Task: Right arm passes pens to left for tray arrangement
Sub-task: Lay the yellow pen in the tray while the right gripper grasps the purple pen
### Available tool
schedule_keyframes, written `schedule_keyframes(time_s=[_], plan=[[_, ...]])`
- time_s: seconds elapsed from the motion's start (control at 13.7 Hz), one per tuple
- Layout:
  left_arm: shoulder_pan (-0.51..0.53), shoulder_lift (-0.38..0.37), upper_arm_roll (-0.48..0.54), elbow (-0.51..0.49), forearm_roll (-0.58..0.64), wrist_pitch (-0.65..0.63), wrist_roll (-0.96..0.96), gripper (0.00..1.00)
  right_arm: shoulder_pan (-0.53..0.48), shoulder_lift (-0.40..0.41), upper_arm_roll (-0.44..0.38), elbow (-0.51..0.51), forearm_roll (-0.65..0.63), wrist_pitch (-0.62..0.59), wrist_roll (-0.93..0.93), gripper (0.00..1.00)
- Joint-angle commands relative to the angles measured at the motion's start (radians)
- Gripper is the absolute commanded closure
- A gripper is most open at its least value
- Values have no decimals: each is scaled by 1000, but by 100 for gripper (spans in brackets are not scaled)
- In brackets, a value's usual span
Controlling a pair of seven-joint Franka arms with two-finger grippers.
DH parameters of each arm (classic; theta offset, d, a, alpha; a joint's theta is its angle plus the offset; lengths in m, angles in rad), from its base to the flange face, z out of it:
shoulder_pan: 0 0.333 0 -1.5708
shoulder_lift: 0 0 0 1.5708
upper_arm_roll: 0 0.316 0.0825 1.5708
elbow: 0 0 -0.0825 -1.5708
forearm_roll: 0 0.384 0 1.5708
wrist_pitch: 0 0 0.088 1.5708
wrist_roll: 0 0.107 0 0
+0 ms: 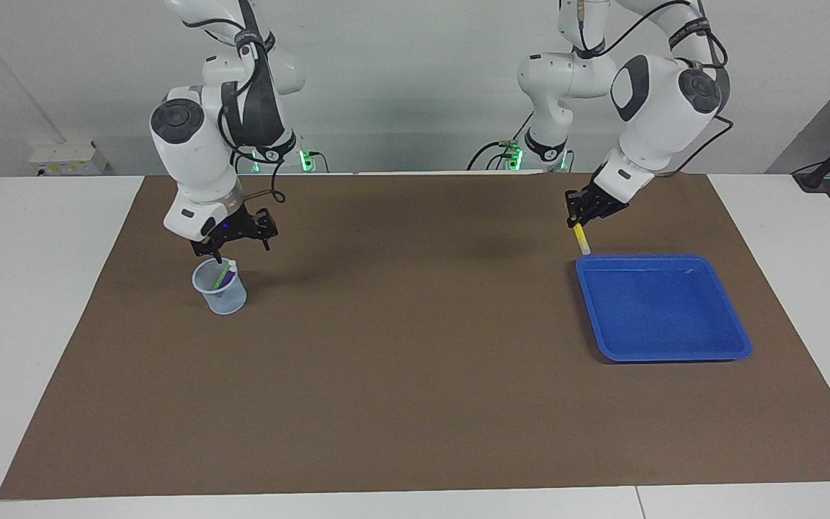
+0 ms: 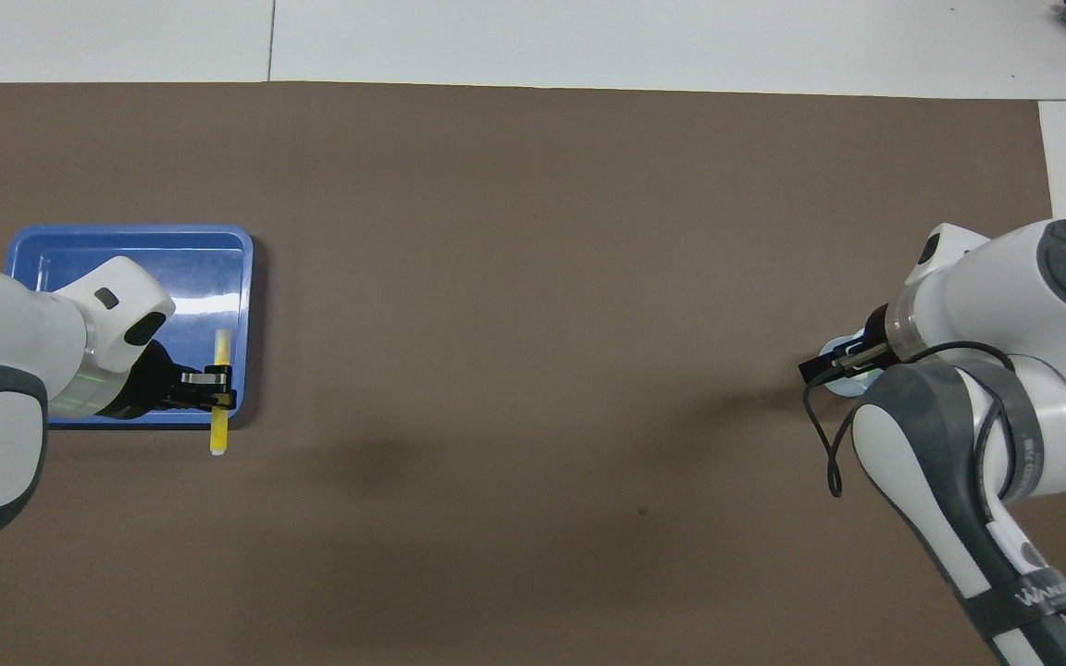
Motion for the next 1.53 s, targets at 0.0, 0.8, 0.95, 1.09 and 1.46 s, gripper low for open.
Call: schedule_keyframes(time_s=[0.0, 0.8, 0.95, 1.09, 1.46], plan=[[43, 43, -8, 1, 44, 25, 64, 100, -49, -16, 14, -68, -22, 63, -90, 7], [106, 247, -8, -8, 95, 283, 133, 100, -101, 39, 15, -76, -14, 134, 4, 17], [106, 276, -8, -8, 95, 324, 133, 100, -102, 42, 15, -73, -13, 129, 3, 26], [111, 310, -7, -2, 97, 357, 148, 100, -102, 42, 15, -73, -10, 126, 4, 38], [161, 354, -8, 1, 138, 406, 205, 100, -107, 48, 15, -59, -5, 120, 3, 54]])
